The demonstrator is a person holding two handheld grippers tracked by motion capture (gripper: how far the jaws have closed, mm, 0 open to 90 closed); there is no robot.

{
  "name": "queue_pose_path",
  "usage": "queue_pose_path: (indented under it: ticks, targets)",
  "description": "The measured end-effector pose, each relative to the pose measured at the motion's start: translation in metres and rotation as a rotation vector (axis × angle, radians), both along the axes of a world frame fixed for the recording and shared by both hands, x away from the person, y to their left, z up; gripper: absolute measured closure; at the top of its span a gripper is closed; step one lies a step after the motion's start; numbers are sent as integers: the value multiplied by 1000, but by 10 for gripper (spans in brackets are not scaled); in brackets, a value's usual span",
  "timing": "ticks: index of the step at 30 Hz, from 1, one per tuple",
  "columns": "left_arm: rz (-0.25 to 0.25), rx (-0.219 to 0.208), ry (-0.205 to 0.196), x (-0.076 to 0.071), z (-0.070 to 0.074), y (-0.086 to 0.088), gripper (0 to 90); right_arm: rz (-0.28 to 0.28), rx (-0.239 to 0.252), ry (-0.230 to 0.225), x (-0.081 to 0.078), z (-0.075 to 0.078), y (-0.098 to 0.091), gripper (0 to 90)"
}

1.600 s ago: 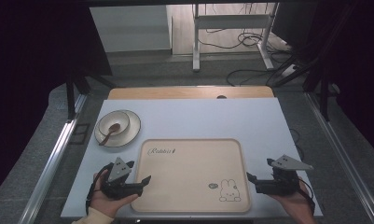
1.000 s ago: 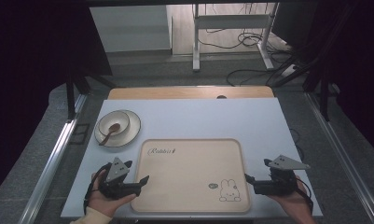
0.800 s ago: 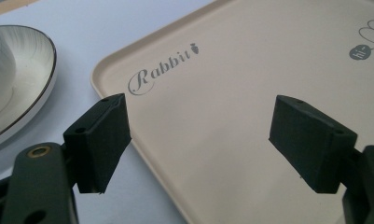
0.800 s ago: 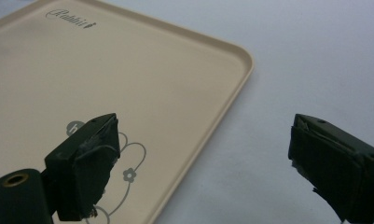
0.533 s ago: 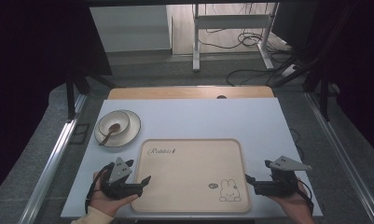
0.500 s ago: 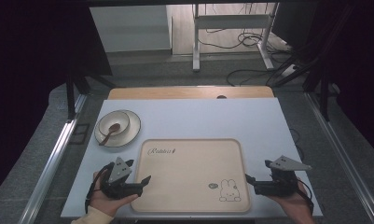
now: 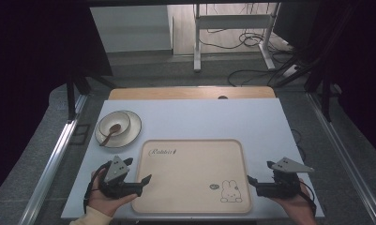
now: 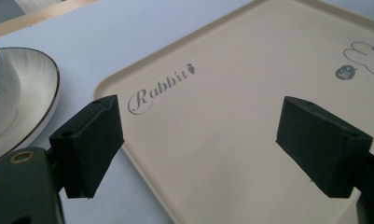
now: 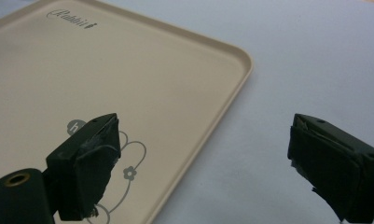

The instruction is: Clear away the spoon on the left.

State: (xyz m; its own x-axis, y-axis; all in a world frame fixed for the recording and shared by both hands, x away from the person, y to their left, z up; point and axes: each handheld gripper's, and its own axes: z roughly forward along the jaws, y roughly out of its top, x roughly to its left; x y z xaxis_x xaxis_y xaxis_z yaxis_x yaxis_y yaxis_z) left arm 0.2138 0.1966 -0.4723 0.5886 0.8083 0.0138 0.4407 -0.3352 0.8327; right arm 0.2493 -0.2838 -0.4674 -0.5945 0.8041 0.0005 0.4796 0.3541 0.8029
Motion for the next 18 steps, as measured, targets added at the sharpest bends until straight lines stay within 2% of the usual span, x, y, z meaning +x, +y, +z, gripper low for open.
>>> queue_pose_path:
  ticks: [4,11,18]
  targets:
    - [0,-10,-10,2,4,2,137,-5,-4,0,0,-1,-1,98]
    - [5,7,-40,2,13,2,127,-8,-9,1,0,-1,-1,99]
    - [24,3,-55,2,22,7,125,-2,-18,-4,0,-1,1,99]
